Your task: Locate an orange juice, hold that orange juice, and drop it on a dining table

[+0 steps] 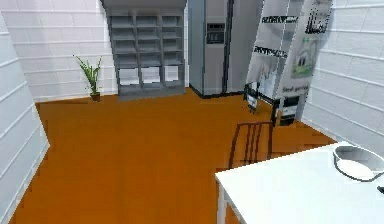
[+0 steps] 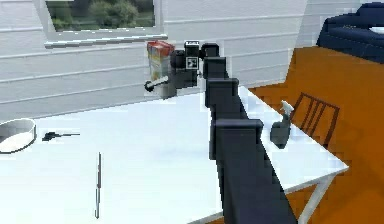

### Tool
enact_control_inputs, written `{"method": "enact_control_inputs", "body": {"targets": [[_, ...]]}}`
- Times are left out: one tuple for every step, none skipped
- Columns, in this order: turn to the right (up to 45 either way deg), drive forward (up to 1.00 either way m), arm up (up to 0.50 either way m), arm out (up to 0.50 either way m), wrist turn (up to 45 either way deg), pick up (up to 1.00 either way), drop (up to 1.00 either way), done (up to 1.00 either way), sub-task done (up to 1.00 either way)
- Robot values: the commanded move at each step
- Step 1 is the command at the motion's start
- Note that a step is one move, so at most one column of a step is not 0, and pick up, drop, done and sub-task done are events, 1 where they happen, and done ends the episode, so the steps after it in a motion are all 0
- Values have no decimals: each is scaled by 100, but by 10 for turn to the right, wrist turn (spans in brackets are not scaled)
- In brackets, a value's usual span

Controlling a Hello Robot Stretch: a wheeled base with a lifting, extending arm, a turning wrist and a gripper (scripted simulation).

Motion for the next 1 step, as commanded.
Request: {"method": "enact_control_inputs", "body": {"targets": [[0, 0, -4, 0, 0, 0, 0, 0, 0]]}}
